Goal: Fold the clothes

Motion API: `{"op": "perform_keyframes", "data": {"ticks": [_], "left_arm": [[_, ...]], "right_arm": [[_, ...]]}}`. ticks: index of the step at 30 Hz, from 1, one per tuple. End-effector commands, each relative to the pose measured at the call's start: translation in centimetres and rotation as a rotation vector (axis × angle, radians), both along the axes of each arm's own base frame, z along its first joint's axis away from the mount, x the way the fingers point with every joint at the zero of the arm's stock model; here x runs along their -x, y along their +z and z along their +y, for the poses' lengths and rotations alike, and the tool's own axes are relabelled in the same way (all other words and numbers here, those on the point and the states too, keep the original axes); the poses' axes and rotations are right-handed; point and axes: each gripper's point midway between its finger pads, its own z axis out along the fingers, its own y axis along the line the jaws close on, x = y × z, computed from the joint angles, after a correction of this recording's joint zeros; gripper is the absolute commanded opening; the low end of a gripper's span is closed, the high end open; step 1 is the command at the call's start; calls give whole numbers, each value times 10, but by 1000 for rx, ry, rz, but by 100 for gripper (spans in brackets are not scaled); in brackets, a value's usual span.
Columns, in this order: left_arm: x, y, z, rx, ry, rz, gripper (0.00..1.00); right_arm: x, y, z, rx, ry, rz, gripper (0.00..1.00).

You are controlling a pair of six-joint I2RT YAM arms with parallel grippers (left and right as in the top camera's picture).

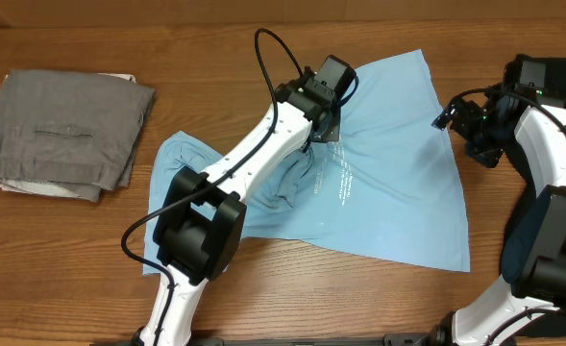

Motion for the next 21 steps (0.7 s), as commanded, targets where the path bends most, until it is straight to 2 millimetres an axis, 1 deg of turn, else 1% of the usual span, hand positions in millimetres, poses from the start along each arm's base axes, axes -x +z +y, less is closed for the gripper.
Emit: {"op": "perform_keyframes", "data": {"ticks": [1,3,5,7,13,18,19,21], "left_arm": [[-12,25,17,-13,35,-37,19],[-8,22,27,-21,50,3,18],[-5,13,38,-37,65,42,15],[-4,6,41,-34,68,65,14],[-7,-13,30,22,50,72,15],[-8,-14,16,88,27,79,18],[-8,-14,14,97,23,81,20],[-9,-13,13,100,22,76,28]], "right_arm": [[-5,8,-1,7,8,-28,100],[-5,8,-1,7,8,-28,100],[-5,8,-1,7,8,-28,100],[-5,8,-1,7,8,-28,100],[-5,8,-1,7,8,-28,100],[-5,8,-1,7,8,-28,100],[-5,8,-1,7,8,-28,100],[-5,8,-1,7,8,-28,100]]}}
